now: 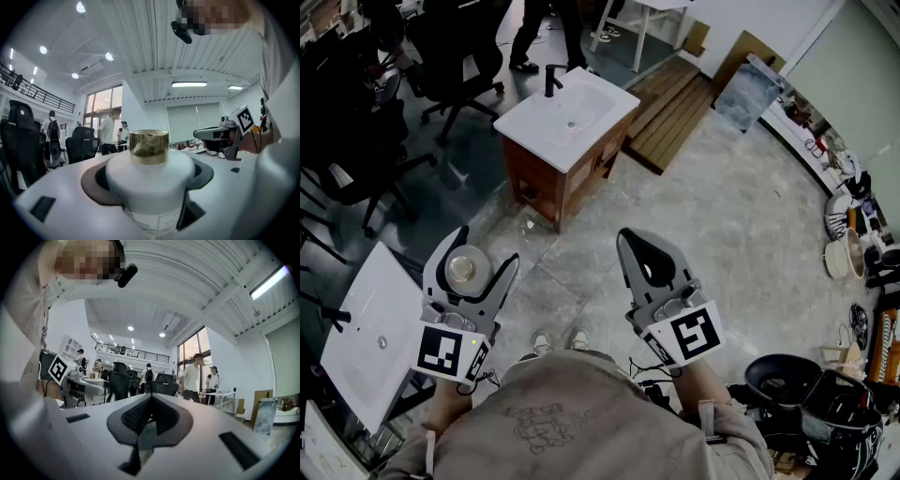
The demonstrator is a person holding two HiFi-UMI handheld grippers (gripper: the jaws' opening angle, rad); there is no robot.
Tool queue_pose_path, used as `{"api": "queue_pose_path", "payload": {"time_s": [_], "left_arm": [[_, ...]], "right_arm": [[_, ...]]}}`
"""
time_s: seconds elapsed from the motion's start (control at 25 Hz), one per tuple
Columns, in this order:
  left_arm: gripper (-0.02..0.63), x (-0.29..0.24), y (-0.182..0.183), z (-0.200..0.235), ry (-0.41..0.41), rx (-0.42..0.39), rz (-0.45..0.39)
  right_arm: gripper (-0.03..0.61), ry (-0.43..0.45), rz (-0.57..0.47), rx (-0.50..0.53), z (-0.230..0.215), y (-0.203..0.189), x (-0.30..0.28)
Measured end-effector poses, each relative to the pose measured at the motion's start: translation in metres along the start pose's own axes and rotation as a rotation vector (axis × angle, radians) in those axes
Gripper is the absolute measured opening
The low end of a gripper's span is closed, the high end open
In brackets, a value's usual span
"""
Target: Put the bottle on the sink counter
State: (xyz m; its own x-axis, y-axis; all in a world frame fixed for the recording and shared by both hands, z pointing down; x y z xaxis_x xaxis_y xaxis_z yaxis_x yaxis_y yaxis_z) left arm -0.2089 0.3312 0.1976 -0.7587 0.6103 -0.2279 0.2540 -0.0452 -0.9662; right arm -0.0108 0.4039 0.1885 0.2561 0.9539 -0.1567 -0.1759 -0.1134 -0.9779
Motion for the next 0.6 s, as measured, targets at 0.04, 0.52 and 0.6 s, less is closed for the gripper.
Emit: {"api": "queue_pose_path", "payload": {"time_s": [0.04,0.52,0.6], "left_arm": [[0.344,-0.001,0.001,-0.001,0.002,-0.001,0.000],[0.344,-0.020,0.003,-0.014,0.036,-0.005,0.025],[0.344,-0.025,0.004,-0.016,0.042,0.001,0.028]], "right_arm": [[0.028,-0.001,-0.002,-0.004,-0.003,0.000,0.001],[0.029,0.012,-0.021,-0.013,-0.026,0.000,0.007],[0.028,0.019,-0.013,-0.008,-0.030,-0.002,0.008]]}}
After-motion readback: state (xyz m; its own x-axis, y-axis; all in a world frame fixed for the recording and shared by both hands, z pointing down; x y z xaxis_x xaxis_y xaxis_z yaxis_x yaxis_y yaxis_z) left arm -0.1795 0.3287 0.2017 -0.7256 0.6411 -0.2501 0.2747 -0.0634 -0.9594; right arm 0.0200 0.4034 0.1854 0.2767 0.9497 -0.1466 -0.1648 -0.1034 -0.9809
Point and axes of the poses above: the fingertips, and each gripper's own axes: x backward along the fingers, z to its left, y out of its top, the point moved 3 cm from there along x, backward along the fingers, and after that the axes turned 12 degrees about z, right-handed, at the moved point
